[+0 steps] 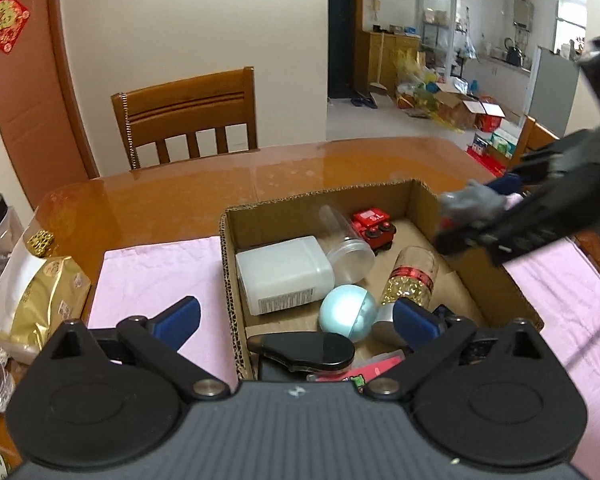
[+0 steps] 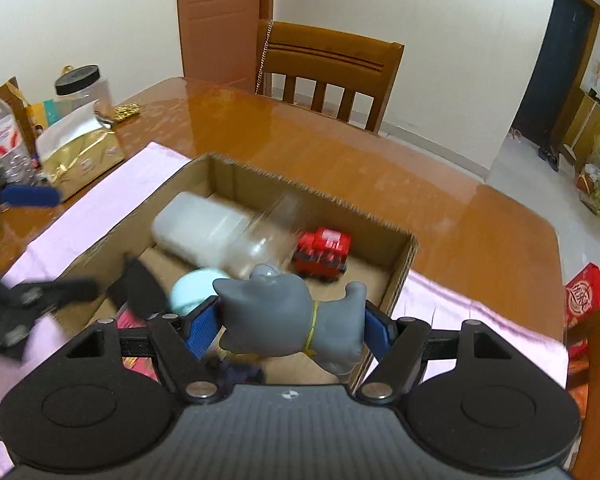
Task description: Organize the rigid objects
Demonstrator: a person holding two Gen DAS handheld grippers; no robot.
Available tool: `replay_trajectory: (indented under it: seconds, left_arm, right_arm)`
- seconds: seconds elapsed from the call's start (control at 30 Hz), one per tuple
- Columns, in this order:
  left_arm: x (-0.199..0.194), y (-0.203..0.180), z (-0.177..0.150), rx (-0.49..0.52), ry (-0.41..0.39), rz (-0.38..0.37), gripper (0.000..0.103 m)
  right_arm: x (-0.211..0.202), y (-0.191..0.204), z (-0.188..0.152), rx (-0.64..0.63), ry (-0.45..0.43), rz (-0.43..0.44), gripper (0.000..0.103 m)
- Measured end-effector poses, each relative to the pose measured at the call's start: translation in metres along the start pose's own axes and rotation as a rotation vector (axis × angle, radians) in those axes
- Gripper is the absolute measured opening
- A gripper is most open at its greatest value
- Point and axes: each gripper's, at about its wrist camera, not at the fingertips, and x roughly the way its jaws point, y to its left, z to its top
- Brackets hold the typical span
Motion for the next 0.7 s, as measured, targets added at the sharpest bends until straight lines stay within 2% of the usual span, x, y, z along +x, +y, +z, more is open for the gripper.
replay_trajectory:
  seconds: [0.17,0.27,0.33,0.4,0.43,0.6,0.7]
  left_arm:
    - [-0.007,-0.001,0.001,0.012,-0.018,0.089,0.102]
    - [-0.01,0.0,0.002,0.008,-0.022,0.092,0.102]
    - [-0.011,0.001,0.004,-0.003,-0.016,0.084,0.102]
    - [-0.013,0.001,0.006,-0.01,-0.016,0.086,0.102]
    - [-0.014,0.001,0.007,-0.014,-0.018,0.088,0.102]
    - [-0.02,0.001,0.016,-0.059,0.009,0.101,0.102]
    - [-0.022,0.001,0.023,-0.103,0.084,0.092,0.102]
  right_arm:
    - [0.034,-0.012,0.018,0.012,0.021,-0.021,0.077]
    - [0.044,-0.018,0.022,0.04,0.032,-0.023,0.079]
    - [0.046,-0.02,0.024,0.065,0.039,-0.021,0.086]
    - [0.042,-0.02,0.025,0.074,0.024,-0.024,0.1]
    - [0.037,-0.019,0.024,0.077,0.017,-0.029,0.102]
    - [0.014,-0.01,0.021,0.12,0.038,-0.049,0.103]
    - [-0.005,0.0,0.016,0.152,0.074,-0.087,0.103]
